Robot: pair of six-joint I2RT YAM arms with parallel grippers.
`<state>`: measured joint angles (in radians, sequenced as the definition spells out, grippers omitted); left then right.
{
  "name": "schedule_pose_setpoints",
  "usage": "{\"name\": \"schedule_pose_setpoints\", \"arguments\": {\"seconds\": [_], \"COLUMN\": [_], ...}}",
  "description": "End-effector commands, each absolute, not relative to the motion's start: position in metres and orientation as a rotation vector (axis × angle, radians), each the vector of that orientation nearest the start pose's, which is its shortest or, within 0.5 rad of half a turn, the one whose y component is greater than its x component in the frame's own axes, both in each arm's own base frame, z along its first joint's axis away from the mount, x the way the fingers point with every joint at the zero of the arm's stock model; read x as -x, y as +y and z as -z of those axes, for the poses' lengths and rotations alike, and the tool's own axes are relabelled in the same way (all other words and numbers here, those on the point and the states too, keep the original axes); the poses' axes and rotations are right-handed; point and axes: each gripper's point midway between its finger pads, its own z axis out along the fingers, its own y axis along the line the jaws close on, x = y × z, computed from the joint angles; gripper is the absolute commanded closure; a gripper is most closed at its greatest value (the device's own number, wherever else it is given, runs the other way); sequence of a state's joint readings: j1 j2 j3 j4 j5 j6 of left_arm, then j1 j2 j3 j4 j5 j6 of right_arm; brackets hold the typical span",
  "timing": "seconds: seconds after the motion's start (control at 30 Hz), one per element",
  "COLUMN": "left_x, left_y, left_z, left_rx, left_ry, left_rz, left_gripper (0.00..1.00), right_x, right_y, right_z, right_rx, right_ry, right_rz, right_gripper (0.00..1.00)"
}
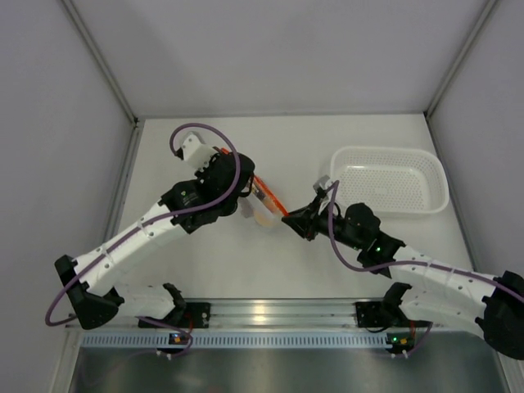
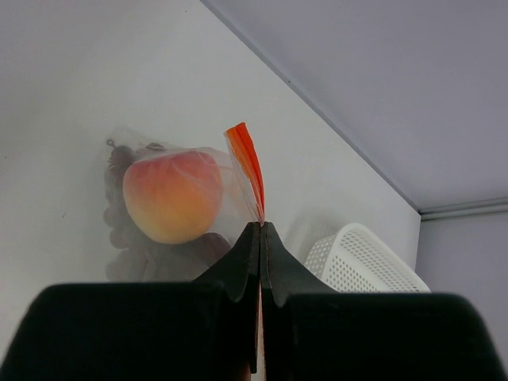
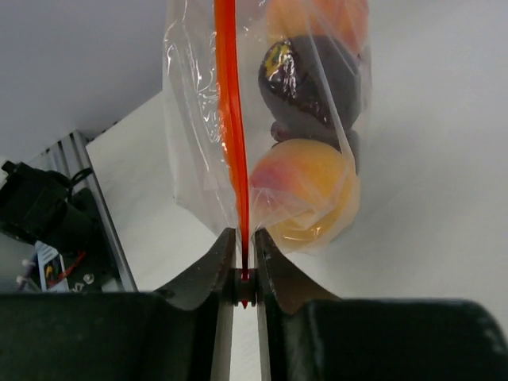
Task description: Open the zip-top bag and remove the fake food
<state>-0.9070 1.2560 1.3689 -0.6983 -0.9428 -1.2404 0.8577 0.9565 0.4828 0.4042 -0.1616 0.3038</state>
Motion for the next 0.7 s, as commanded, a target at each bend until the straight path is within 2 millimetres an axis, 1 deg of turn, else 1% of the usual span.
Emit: {"name": "schedule_pose_setpoints", "arguments": {"seconds": [0.0, 0.03, 0.17, 0.2, 0.27, 0.3, 0.33, 0.37, 0.4, 0.43, 0.47, 0.5, 0.53, 0.57, 0.6, 0.63, 0.67], "left_x": [-0.305, -0.305, -0.307, -0.307, -0.308, -0.309, -0.31, -0.31, -0.311, -0.312, -0.312, -0.316, -0.314, -0.318, -0.322, -0.321, -0.321], "left_y": [-0.193, -0.193, -0.195, -0.195, -0.198, -0.197, -0.199, -0.198, -0.192, -0.191, -0.19, -0.184, -0.191, -0.192, -0.187, -0.188, -0.199], "left_z": [-0.357, -0.356, -0.35, -0.347, -0.342, -0.34, -0.336, -0.336, -0.33, -0.335, -0.334, -0.326, -0.33, -0.34, -0.336, -0.341, -0.353], "left_rx": [0.858, 0.855, 0.793, 0.749, 0.702, 0.651, 0.621, 0.594, 0.555, 0.542, 0.491, 0.47, 0.404, 0.334, 0.3, 0.252, 0.127], "left_ry": [1.645, 1.647, 1.673, 1.689, 1.694, 1.702, 1.705, 1.706, 1.72, 1.706, 1.715, 1.723, 1.73, 1.694, 1.689, 1.673, 1.623], "left_rz": [0.53, 0.526, 0.484, 0.452, 0.441, 0.411, 0.415, 0.405, 0.359, 0.38, 0.364, 0.343, 0.407, 0.417, 0.405, 0.424, 0.458], "left_gripper": [1.0, 1.0, 1.0, 1.0, 1.0, 1.0, 0.95, 0.92, 0.87, 0.75, 0.7, 0.65, 0.58, 0.41, 0.34, 0.22, 0.09], "right_x": [-0.196, -0.196, -0.201, -0.205, -0.208, -0.21, -0.212, -0.213, -0.213, -0.216, -0.216, -0.219, -0.217, -0.218, -0.219, -0.216, -0.216], "right_y": [0.308, 0.308, 0.3, 0.297, 0.294, 0.29, 0.289, 0.287, 0.282, 0.281, 0.279, 0.277, 0.275, 0.274, 0.274, 0.272, 0.273], "right_z": [-0.259, -0.26, -0.269, -0.269, -0.268, -0.267, -0.265, -0.265, -0.264, -0.262, -0.26, -0.269, -0.259, -0.26, -0.269, -0.26, -0.262], "right_rx": [0.627, 0.628, 0.62, 0.626, 0.648, 0.681, 0.702, 0.727, 0.77, 0.785, 0.806, 0.815, 0.845, 0.879, 0.896, 0.935, 0.956], "right_ry": [1.485, 1.481, 1.488, 1.513, 1.548, 1.586, 1.609, 1.626, 1.664, 1.688, 1.711, 1.703, 1.754, 1.747, 1.729, 1.765, 1.757], "right_rz": [-1.07, -1.061, -1.004, -0.96, -0.906, -0.85, -0.818, -0.792, -0.739, -0.711, -0.682, -0.647, -0.625, -0.597, -0.579, -0.555, -0.543], "right_gripper": [0.89, 1.0, 1.0, 1.0, 1.0, 1.0, 1.0, 1.0, 1.0, 1.0, 1.0, 1.0, 1.0, 1.0, 1.0, 1.0, 1.0]}}
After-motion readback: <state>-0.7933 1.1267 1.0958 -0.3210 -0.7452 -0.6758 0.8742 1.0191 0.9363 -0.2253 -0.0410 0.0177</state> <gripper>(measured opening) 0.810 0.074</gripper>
